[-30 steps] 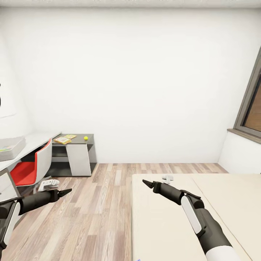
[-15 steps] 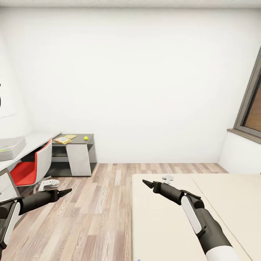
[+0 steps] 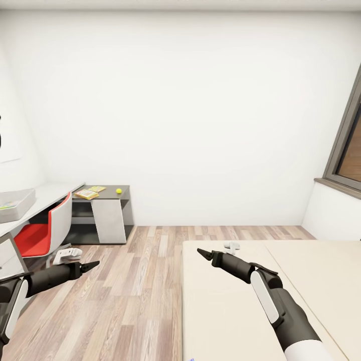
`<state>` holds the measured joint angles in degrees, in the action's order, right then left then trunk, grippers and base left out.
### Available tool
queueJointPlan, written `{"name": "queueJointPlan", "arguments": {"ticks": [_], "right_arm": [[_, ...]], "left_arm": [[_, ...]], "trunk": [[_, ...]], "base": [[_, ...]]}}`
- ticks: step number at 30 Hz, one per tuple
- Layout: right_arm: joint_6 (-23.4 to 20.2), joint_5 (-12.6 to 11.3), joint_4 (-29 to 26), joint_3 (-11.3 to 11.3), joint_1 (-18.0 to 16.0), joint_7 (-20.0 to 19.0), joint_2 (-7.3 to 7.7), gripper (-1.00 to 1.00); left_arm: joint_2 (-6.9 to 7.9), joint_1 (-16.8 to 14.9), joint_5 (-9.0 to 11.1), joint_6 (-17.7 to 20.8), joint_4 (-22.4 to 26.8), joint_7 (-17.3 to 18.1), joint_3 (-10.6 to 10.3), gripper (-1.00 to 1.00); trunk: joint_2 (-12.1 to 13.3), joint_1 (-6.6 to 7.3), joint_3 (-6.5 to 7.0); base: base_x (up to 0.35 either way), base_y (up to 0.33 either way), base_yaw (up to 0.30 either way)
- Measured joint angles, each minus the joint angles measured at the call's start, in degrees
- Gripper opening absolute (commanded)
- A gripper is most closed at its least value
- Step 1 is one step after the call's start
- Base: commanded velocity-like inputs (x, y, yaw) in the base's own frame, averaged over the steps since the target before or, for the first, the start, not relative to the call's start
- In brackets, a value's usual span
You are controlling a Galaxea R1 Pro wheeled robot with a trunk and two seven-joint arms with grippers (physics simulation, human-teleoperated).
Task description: Put all the toys in the child's room - the three board games (two on the bed and one on the table), the two jigsaw puzzles on the table, and the tennis ball on the table - inside the toy box on the table in the child's room.
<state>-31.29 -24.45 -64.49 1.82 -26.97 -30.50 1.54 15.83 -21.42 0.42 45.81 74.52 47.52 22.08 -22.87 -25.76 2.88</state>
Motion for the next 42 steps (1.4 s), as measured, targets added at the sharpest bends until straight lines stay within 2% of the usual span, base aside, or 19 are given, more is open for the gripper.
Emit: {"name": "queueJointPlan", "arguments": {"ticks": [17,42], "right_arm": [[0.0,0.0,0.0,0.0,0.0,0.0,0.01,1.0],[0.0,0.0,0.0,0.0,0.0,0.0,0.01,1.0]], "left_arm": [[0.0,0.0,0.0,0.1,0.0,0.0,0.0,1.0],[-0.01,0.0,0.1,0.1,0.0,0.1,0.1,1.0]], "trunk": [[0.0,0.0,0.0],[0.0,0.0,0.0]], "base": [[0.0,0.048,0.0],[0.0,0.265,0.0]]}}
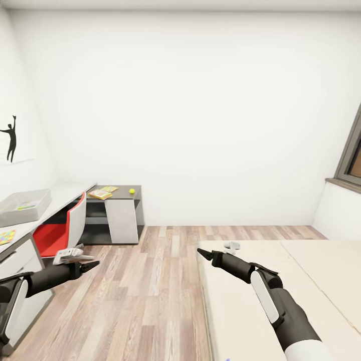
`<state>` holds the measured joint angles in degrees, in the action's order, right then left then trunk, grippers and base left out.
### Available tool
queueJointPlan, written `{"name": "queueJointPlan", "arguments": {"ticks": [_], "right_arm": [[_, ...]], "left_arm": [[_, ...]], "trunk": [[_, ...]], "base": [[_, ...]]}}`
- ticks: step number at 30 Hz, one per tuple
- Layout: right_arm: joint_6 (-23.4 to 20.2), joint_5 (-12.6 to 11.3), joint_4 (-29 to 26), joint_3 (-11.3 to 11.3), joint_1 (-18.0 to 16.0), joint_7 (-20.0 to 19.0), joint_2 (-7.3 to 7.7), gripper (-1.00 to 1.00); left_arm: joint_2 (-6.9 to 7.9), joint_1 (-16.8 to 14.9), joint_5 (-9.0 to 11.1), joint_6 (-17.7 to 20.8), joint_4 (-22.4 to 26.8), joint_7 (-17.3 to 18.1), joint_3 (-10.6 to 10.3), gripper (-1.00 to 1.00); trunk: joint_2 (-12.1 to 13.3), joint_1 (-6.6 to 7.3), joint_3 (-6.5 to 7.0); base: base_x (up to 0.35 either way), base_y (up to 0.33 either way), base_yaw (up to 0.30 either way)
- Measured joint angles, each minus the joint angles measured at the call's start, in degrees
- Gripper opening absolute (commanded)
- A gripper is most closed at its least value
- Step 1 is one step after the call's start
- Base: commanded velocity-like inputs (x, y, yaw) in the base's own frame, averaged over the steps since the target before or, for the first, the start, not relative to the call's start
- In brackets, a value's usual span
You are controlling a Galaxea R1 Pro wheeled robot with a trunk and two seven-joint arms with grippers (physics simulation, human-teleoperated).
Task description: Put all the toys in the child's room - the three board games (two on the bed and one on the table), the two jigsaw puzzles on the table, and the tennis ball on the table - inside the toy box on the table in the child's room.
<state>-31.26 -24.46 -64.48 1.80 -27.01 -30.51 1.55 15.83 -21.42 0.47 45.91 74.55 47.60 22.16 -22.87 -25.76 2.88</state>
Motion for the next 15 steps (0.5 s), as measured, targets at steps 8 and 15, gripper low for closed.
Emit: {"name": "queueJointPlan", "arguments": {"ticks": [8,15], "right_arm": [[0.0,0.0,0.0,0.0,0.0,0.0,0.0,1.0],[0.0,0.0,0.0,0.1,0.0,0.0,0.0,1.0]], "left_arm": [[0.0,0.0,0.0,0.0,0.0,0.0,0.0,1.0],[0.01,0.0,0.0,0.0,0.0,0.0,0.1,1.0]], "trunk": [[0.0,0.0,0.0],[0.0,0.0,0.0]], "base": [[0.0,0.288,0.0],[0.0,0.288,0.0]]}}
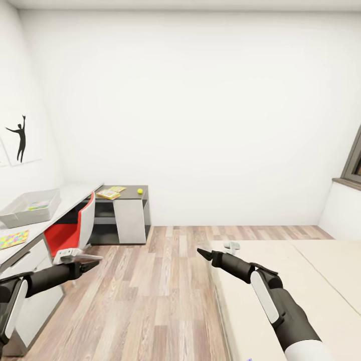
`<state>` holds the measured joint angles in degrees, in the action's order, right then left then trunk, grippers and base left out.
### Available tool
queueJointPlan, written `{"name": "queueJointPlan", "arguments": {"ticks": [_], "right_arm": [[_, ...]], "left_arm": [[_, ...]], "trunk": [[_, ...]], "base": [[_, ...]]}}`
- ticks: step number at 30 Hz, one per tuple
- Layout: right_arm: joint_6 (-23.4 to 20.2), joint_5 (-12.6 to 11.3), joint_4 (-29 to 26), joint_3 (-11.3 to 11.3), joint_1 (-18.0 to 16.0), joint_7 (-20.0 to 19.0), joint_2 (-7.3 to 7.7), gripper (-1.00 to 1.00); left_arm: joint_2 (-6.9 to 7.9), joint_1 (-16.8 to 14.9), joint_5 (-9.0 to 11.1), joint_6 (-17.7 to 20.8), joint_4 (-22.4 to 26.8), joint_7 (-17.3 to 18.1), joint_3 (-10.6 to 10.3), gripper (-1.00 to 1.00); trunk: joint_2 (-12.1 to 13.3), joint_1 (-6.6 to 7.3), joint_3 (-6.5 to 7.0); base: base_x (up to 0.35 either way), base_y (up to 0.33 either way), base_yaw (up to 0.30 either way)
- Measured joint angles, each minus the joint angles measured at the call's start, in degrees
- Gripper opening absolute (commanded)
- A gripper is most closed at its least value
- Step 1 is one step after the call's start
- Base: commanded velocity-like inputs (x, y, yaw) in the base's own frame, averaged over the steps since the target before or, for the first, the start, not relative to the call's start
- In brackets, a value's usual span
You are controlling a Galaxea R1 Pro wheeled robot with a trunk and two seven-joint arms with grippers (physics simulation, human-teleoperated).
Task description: Put all the toys in the child's room - the three board games (two on the bed and one on the table), the two jigsaw puzzles on the table, and the tennis ball on the table - inside the toy box on the table in the child's room.
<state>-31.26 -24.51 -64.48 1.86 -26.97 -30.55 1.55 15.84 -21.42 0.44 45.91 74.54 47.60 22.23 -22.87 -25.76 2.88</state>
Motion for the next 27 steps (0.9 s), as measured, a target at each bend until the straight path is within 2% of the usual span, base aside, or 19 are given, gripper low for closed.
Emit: {"name": "queueJointPlan", "arguments": {"ticks": [10,27], "right_arm": [[0.0,0.0,0.0,-0.1,0.0,0.0,0.0,1.0],[0.0,-0.1,0.0,-0.1,0.0,0.0,0.01,1.0]], "left_arm": [[0.01,0.0,0.0,0.0,0.0,0.0,0.0,1.0],[0.06,0.0,0.0,-0.1,0.0,0.0,0.0,1.0]], "trunk": [[0.0,0.0,0.0],[0.0,0.0,0.05]], "base": [[0.0,0.289,-0.048],[0.0,0.29,-0.265]]}}
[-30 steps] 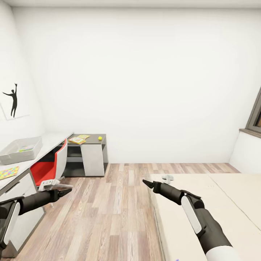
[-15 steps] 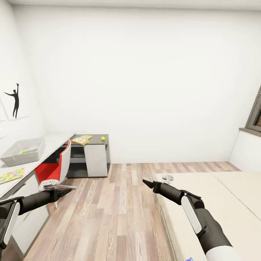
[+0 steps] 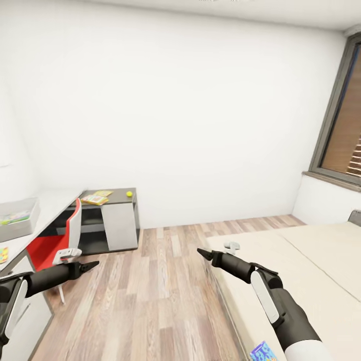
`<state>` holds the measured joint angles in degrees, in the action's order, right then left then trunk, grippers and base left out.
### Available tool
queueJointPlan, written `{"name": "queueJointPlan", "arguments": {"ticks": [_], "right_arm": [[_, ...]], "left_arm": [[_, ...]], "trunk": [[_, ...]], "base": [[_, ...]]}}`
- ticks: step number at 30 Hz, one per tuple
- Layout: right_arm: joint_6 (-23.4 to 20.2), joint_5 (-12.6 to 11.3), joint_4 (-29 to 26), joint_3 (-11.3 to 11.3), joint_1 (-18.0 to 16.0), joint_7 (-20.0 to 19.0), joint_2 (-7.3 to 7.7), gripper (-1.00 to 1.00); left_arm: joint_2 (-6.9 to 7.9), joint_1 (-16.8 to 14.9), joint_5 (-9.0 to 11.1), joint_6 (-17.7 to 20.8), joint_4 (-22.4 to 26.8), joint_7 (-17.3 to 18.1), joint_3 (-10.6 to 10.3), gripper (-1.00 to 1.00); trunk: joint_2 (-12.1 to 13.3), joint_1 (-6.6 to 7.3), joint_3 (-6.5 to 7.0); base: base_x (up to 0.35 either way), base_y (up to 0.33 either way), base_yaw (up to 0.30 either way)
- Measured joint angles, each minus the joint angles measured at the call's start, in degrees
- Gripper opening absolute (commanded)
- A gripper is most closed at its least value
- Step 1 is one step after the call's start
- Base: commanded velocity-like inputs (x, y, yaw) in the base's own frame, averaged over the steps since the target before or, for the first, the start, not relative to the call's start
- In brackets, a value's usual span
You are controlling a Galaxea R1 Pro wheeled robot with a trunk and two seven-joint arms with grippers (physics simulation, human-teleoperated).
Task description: Put all the toys in the child's room - the three board games (two on the bed and one on the table), the two jigsaw puzzles on the table, and the tennis ball on the table - inside the toy box on the table in the child's room.
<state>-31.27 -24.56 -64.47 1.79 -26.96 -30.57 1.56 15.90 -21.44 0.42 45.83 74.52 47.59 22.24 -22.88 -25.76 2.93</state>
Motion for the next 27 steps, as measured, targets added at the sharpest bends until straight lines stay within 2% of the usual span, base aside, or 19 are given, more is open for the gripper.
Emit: {"name": "queueJointPlan", "arguments": {"ticks": [27], "right_arm": [[0.0,0.0,0.0,0.0,0.0,0.1,0.0,1.0]], "left_arm": [[0.0,0.0,0.1,0.0,0.0,0.1,0.1,1.0]], "trunk": [[0.0,0.01,1.0]], "base": [[0.004,0.291,-0.276]]}}
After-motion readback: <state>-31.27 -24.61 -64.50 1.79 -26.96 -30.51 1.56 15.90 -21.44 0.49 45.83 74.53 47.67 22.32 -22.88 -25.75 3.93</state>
